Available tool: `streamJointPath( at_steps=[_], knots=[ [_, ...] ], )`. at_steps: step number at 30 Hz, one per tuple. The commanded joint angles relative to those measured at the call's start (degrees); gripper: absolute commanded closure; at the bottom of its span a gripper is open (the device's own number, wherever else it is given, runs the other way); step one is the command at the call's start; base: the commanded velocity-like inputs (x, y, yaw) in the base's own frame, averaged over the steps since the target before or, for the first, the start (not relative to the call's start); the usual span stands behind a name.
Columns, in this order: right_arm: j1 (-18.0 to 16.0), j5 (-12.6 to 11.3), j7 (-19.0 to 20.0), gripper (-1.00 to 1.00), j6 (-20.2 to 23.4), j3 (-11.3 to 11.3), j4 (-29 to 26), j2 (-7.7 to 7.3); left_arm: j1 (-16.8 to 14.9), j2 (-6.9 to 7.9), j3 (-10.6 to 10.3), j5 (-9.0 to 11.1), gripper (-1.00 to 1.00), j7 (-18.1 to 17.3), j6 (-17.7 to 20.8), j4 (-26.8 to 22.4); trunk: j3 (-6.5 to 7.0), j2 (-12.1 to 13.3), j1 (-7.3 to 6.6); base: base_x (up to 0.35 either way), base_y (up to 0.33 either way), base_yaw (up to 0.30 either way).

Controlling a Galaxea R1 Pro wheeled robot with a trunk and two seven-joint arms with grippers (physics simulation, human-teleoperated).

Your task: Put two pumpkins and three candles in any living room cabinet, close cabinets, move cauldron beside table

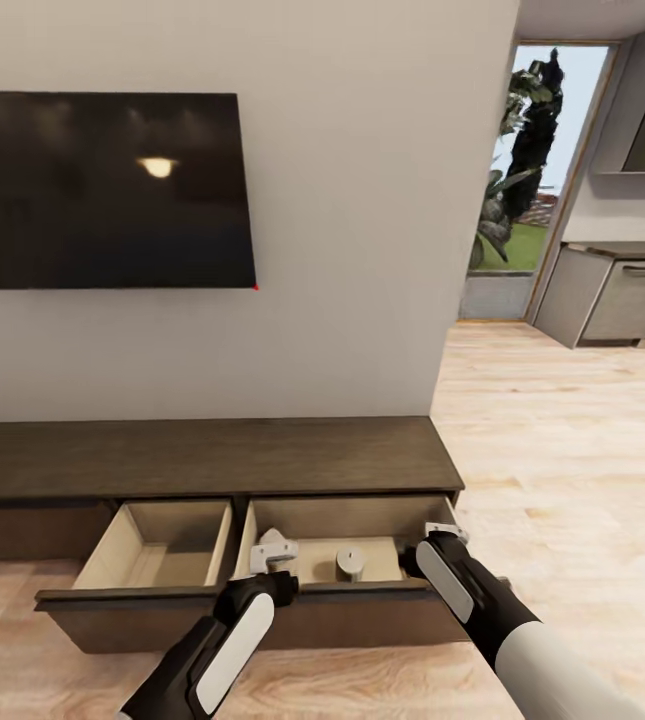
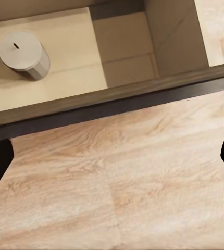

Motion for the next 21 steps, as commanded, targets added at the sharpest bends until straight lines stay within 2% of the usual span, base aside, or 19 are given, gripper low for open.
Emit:
streamJointPath(
  at_steps=[1,21],
  knots=[
    [-0.1,-0.5,-0.6,-1.0,0.0,0.3,-0.1,-0.08,-0.1,-0.01,-0.1,0.5,-1.0,0.5,0.1,-0.1,-0.06,0.0,-0.03,-0.251,0.0,0.0],
    [-0.1,-0.6,-0.6,-1.0,0.0,0.3,-0.1,-0.08,-0.1,-0.03,-0.2,0.5,-1.0,0.5,0.1,-0.2,-0.06,0.0,-0.03,-0.232,0.0,0.0]
  ],
)
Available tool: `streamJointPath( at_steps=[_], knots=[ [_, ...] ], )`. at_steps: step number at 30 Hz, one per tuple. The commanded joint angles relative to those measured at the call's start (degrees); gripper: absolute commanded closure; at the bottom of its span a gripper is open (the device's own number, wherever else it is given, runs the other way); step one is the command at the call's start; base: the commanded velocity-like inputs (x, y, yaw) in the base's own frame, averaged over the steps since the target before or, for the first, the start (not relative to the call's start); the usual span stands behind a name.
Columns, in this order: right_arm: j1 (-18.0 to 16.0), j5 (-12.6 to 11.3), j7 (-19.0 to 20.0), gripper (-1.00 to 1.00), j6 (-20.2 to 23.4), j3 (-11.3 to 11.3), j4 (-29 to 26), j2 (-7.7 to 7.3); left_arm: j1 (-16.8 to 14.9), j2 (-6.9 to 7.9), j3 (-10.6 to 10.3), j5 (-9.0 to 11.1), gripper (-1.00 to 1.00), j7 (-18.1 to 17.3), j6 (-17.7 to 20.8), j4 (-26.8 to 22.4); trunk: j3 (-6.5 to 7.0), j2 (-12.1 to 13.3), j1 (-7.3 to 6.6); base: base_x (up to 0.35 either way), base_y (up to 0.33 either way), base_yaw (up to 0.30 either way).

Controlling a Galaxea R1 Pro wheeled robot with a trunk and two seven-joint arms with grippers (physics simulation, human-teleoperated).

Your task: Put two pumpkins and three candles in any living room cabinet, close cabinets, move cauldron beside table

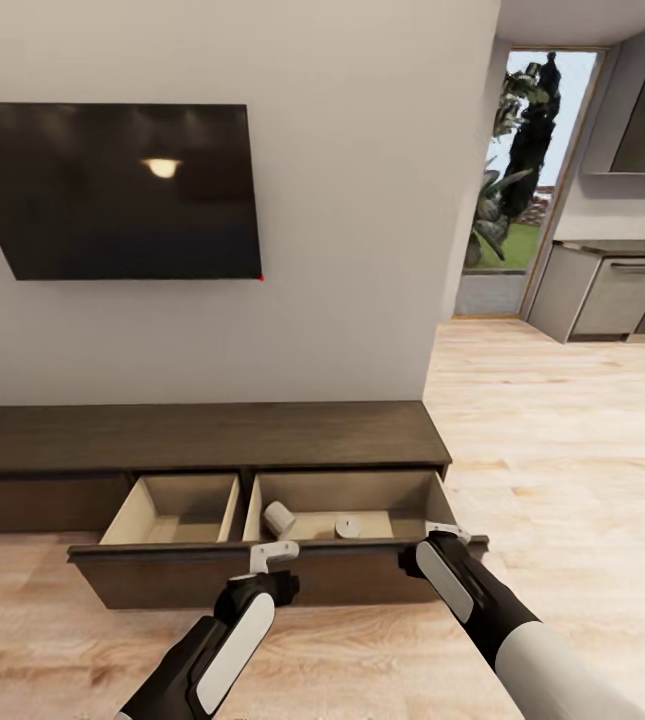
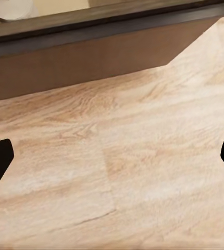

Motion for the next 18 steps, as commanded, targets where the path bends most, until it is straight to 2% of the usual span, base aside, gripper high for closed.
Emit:
streamJointPath(
  at_steps=[1,10,14,18],
  knots=[
    [-0.1,-0.6,-0.6,-1.0,0.1,0.3,-0.1,-0.08,-0.1,0.02,-0.1,0.5,-1.0,0.5,0.1,-0.2,-0.06,0.0,-0.02,-0.069,0.0,0.0],
    [-0.1,-0.5,-0.6,-1.0,0.0,0.3,0.0,-0.08,-0.1,0.1,0.0,0.4,-1.0,0.5,0.1,-0.9,-0.06,0.0,-0.02,-0.016,0.0,0.0],
    [-0.1,-0.5,-0.6,-1.0,0.0,0.3,-0.1,-0.14,-0.1,0.1,0.0,0.4,-1.0,0.5,0.1,-0.9,-0.78,-1.6,0.86,-0.001,0.0,0.0],
    [-0.1,-0.5,-0.6,-1.0,0.0,0.3,-0.1,-0.16,-0.1,0.1,0.0,0.5,-1.0,0.5,0.1,-0.9,-0.78,-1.6,0.86,0.0,0.0,0.0]
  ],
)
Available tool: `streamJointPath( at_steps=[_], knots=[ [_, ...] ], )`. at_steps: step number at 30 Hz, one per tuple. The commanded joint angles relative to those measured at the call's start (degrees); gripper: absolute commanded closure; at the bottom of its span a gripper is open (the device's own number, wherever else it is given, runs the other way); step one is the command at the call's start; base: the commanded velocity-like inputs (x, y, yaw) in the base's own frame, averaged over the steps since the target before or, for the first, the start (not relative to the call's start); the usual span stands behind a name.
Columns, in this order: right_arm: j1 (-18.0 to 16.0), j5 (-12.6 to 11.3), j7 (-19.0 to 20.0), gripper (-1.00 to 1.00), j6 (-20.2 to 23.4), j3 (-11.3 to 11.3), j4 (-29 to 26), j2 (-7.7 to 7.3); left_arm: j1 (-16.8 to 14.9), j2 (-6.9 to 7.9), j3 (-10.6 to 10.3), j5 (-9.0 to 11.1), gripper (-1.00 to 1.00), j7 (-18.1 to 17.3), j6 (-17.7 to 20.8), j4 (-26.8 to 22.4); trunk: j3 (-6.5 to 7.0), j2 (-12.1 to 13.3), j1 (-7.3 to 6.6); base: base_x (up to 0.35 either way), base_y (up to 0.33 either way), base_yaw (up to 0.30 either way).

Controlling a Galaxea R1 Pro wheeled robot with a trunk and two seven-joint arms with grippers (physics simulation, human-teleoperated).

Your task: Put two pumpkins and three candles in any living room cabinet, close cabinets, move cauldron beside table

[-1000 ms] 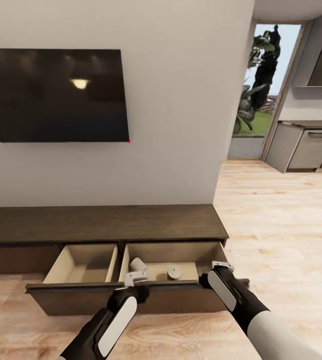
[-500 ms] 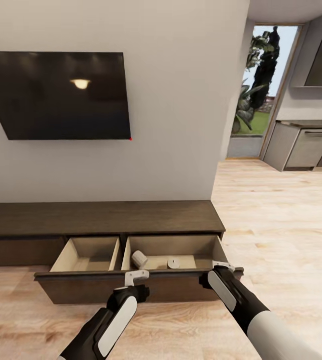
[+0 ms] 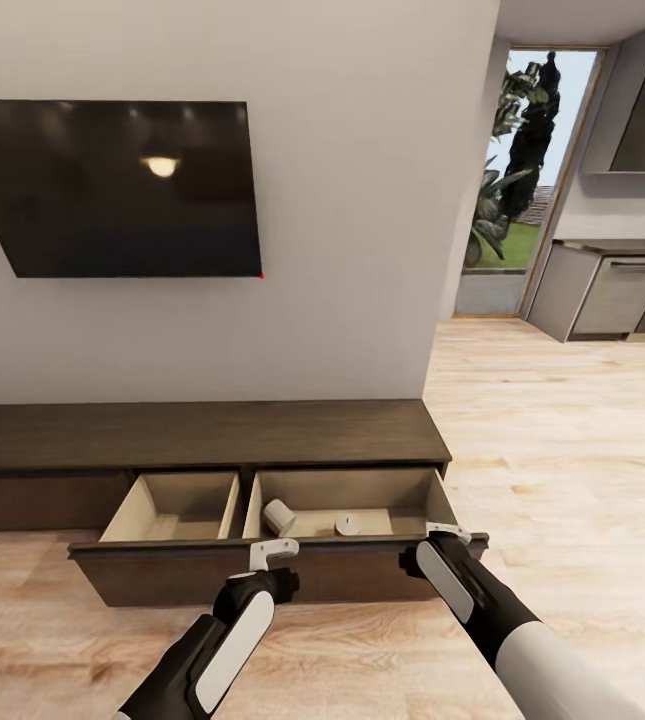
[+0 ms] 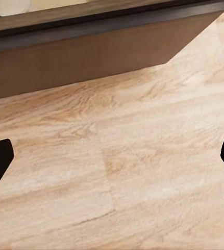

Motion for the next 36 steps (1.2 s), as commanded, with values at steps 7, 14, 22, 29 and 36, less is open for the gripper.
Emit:
streamJointPath(
  at_steps=[7,14,22,29,36],
  knots=[
    [-0.1,-0.5,-0.6,-1.0,0.1,0.3,-0.1,-0.09,-0.1,0.02,-0.1,0.5,-1.0,0.5,0.1,-0.1,-0.6,-1.2,0.66,0.0,0.0,0.0],
    [-0.1,-0.6,-0.5,-1.0,0.1,0.3,-0.1,-0.09,-0.1,0.09,-0.1,0.6,-1.0,0.5,0.1,-0.1,-0.6,-1.2,0.66,0.0,0.0,0.0],
    [-0.1,-0.8,-0.4,-1.0,0.1,0.3,-0.1,-0.09,-0.1,0.22,-0.1,0.6,-1.0,0.5,0.1,-0.2,-0.6,-1.2,0.66,0.0,0.0,0.0],
    [-0.1,-0.9,-0.4,-1.0,0.1,0.2,-0.1,-0.09,-0.1,0.28,-0.1,0.6,-1.0,0.5,0.1,-0.2,-0.59,-1.2,0.66,0.0,0.0,-0.007],
    [-0.1,-0.6,-0.4,-1.0,0.1,0.3,-0.1,-0.09,-0.1,0.28,-0.1,0.6,-1.0,0.5,0.1,-0.2,-0.47,-1.2,0.66,-0.02,0.0,-0.187]
  ],
)
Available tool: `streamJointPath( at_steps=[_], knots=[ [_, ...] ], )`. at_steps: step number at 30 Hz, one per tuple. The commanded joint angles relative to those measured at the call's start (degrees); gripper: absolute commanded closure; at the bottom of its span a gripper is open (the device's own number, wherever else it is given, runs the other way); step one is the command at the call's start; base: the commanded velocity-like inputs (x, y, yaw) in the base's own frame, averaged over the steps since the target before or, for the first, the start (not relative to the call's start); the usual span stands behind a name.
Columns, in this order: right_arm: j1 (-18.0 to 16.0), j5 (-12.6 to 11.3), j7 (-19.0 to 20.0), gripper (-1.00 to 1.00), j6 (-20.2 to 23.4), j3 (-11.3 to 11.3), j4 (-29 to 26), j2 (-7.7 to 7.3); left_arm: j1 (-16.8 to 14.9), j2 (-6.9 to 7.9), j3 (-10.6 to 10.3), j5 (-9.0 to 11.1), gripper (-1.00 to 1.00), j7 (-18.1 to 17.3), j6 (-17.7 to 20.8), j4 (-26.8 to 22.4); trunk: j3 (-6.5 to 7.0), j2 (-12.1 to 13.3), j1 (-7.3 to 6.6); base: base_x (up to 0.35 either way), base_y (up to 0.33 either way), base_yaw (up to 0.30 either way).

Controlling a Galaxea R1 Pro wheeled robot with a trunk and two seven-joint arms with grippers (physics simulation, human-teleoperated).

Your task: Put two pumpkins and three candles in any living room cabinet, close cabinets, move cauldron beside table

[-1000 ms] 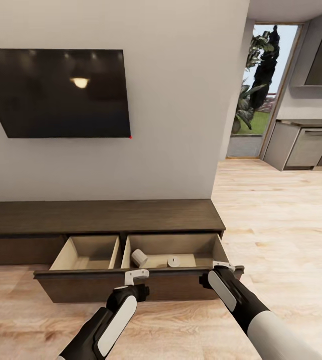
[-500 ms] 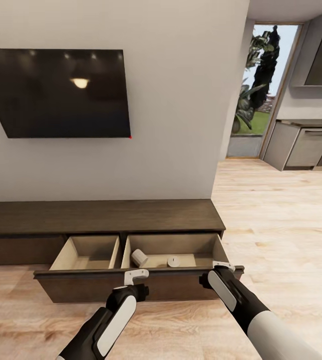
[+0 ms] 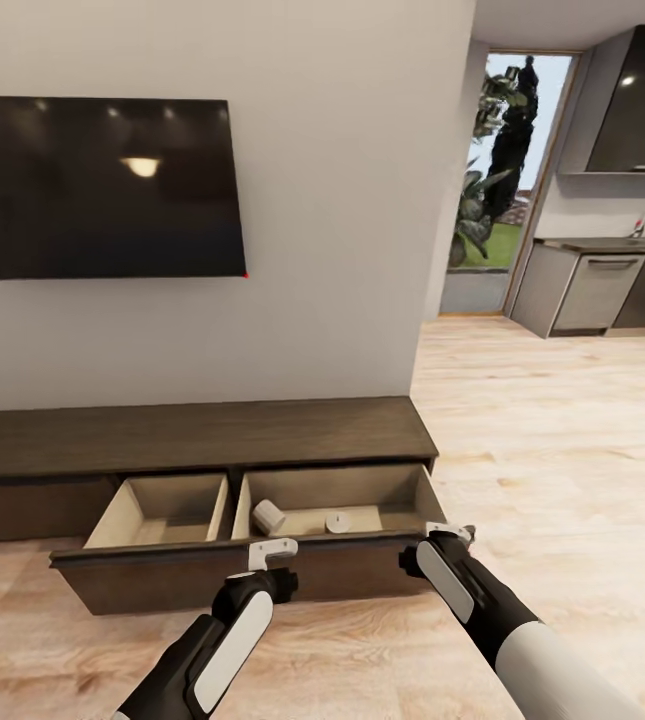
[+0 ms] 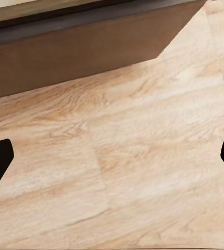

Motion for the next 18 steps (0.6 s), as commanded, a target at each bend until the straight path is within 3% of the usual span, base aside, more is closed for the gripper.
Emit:
streamJointPath(
  at_steps=[1,5,18],
  knots=[
    [-0.1,-0.5,-0.6,-1.0,0.0,0.4,-0.1,-0.08,0.0,0.02,-0.1,0.5,-1.0,0.5,0.1,-0.1,-0.05,0.0,-0.02,-0.232,0.0,-0.203],
    [-0.1,-0.5,-0.5,-1.0,0.0,0.4,-0.1,-0.08,0.0,0.02,-0.5,0.5,-1.0,0.5,0.1,-0.1,-0.04,0.0,-0.02,-0.133,0.0,-0.064],
    [-0.1,-0.4,-0.6,-1.0,0.1,0.4,-0.1,0.01,0.0,0.02,-0.1,0.5,-1.0,0.5,0.1,-0.1,-0.04,0.0,-0.02,-0.005,0.0,-0.002]
  ],
)
